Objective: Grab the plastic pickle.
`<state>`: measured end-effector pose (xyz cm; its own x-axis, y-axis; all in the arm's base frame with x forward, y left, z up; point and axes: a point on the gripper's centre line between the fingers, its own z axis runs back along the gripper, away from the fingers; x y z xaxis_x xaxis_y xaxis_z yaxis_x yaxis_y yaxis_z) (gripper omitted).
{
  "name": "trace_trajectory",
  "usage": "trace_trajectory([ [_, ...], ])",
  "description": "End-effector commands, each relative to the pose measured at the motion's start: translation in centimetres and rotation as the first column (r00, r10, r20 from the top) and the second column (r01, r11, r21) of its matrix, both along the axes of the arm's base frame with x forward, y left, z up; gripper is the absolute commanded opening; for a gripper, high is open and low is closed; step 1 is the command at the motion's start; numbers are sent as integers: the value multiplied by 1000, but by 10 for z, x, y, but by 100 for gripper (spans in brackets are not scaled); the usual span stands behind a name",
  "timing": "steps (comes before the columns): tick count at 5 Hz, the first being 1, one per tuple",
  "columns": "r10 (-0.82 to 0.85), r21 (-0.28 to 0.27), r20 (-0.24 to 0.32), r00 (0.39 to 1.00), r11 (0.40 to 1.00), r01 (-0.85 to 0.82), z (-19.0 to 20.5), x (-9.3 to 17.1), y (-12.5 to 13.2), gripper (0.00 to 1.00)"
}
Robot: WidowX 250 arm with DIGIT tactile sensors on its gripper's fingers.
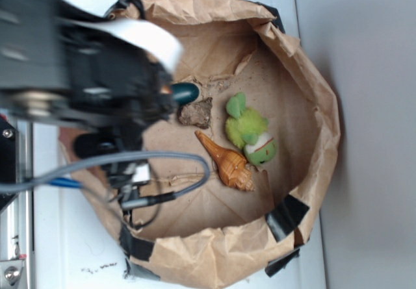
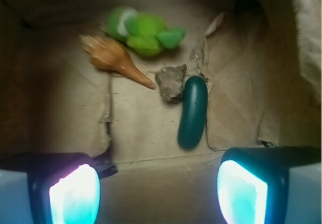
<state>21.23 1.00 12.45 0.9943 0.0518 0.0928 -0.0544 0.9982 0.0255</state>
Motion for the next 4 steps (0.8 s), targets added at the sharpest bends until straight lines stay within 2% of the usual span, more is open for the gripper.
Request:
trace_trajectory([
  [1, 30, 5, 22, 999, 1000, -30, 6, 0, 8, 100],
  [3, 30, 5, 22, 999, 1000, -30, 6, 0, 8, 100],
  [4, 15, -25, 19, 1000, 1000, -15, -20, 13, 20, 100],
])
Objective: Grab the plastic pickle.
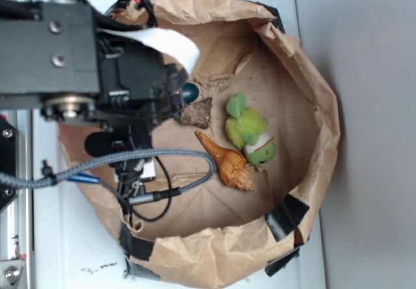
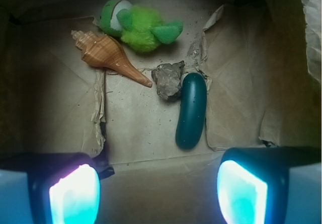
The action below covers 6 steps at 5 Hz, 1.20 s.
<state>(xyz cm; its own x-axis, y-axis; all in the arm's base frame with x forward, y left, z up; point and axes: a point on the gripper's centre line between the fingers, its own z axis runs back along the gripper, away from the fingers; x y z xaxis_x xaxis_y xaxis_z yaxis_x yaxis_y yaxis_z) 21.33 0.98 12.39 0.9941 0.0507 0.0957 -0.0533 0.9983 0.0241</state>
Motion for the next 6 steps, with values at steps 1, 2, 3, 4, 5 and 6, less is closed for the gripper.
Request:
trace_trajectory([
  [1, -5, -43, 81, 997, 999, 9, -37, 15, 37, 100],
  [2, 3, -16, 89, 996, 1000, -2, -58, 36, 51, 100],
  [3, 26, -5, 105, 994, 1000, -26, -69, 57, 55, 100],
  [4, 36, -4, 90, 995, 999, -36, -82, 71, 56, 100],
  [5, 32, -2, 138, 990, 999, -32, -97, 61, 50, 100],
  [6, 31, 26, 196, 980, 999, -37, -106, 53, 45, 100],
])
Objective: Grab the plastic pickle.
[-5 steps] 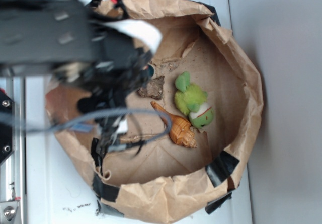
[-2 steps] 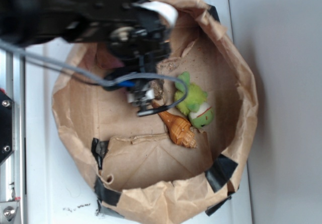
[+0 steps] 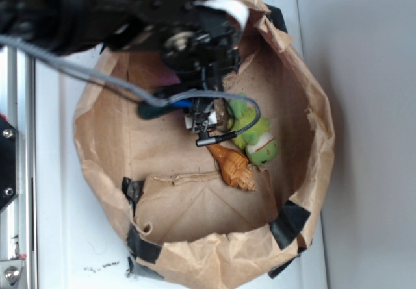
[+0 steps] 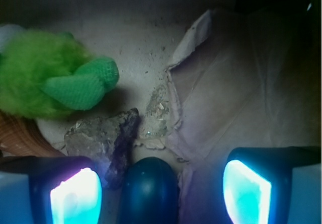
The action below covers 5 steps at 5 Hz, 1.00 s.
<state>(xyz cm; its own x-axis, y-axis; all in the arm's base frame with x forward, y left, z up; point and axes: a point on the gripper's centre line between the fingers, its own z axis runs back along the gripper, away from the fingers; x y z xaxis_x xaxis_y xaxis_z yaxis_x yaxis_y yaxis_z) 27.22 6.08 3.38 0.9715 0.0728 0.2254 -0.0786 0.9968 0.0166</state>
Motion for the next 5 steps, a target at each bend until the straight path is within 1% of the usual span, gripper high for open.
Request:
trace_trajectory([
  [1, 10, 2, 54, 998, 1000, -11, -7, -9, -7, 100],
  [2, 10, -47, 44, 999, 999, -8, 13, -20, -5, 100],
  [4, 2, -96, 26, 1000, 995, 0, 40, -28, 0, 100],
  [5, 2, -113, 28, 1000, 994, 1, 45, -28, 3, 100],
])
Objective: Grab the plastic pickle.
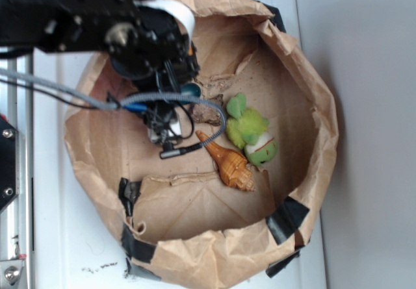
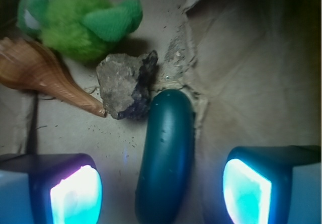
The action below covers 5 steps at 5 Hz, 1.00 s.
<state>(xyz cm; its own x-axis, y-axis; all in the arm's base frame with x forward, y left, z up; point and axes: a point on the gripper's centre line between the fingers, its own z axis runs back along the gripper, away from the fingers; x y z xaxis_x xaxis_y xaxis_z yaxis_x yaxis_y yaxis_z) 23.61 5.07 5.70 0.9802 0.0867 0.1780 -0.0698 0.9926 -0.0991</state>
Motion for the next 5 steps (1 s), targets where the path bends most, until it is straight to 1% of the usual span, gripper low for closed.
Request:
trace_trajectory([
  [1, 15, 16, 68, 998, 1000, -16, 19, 9, 10, 100],
  [2, 13, 52, 62, 998, 999, -16, 5, 9, 7, 100],
  [3, 11, 109, 53, 999, 994, -17, -23, 11, 1, 100],
  [4, 20, 157, 60, 998, 987, -30, -43, 11, -1, 100],
  [5, 27, 181, 75, 997, 983, -40, -51, 12, -1, 100],
])
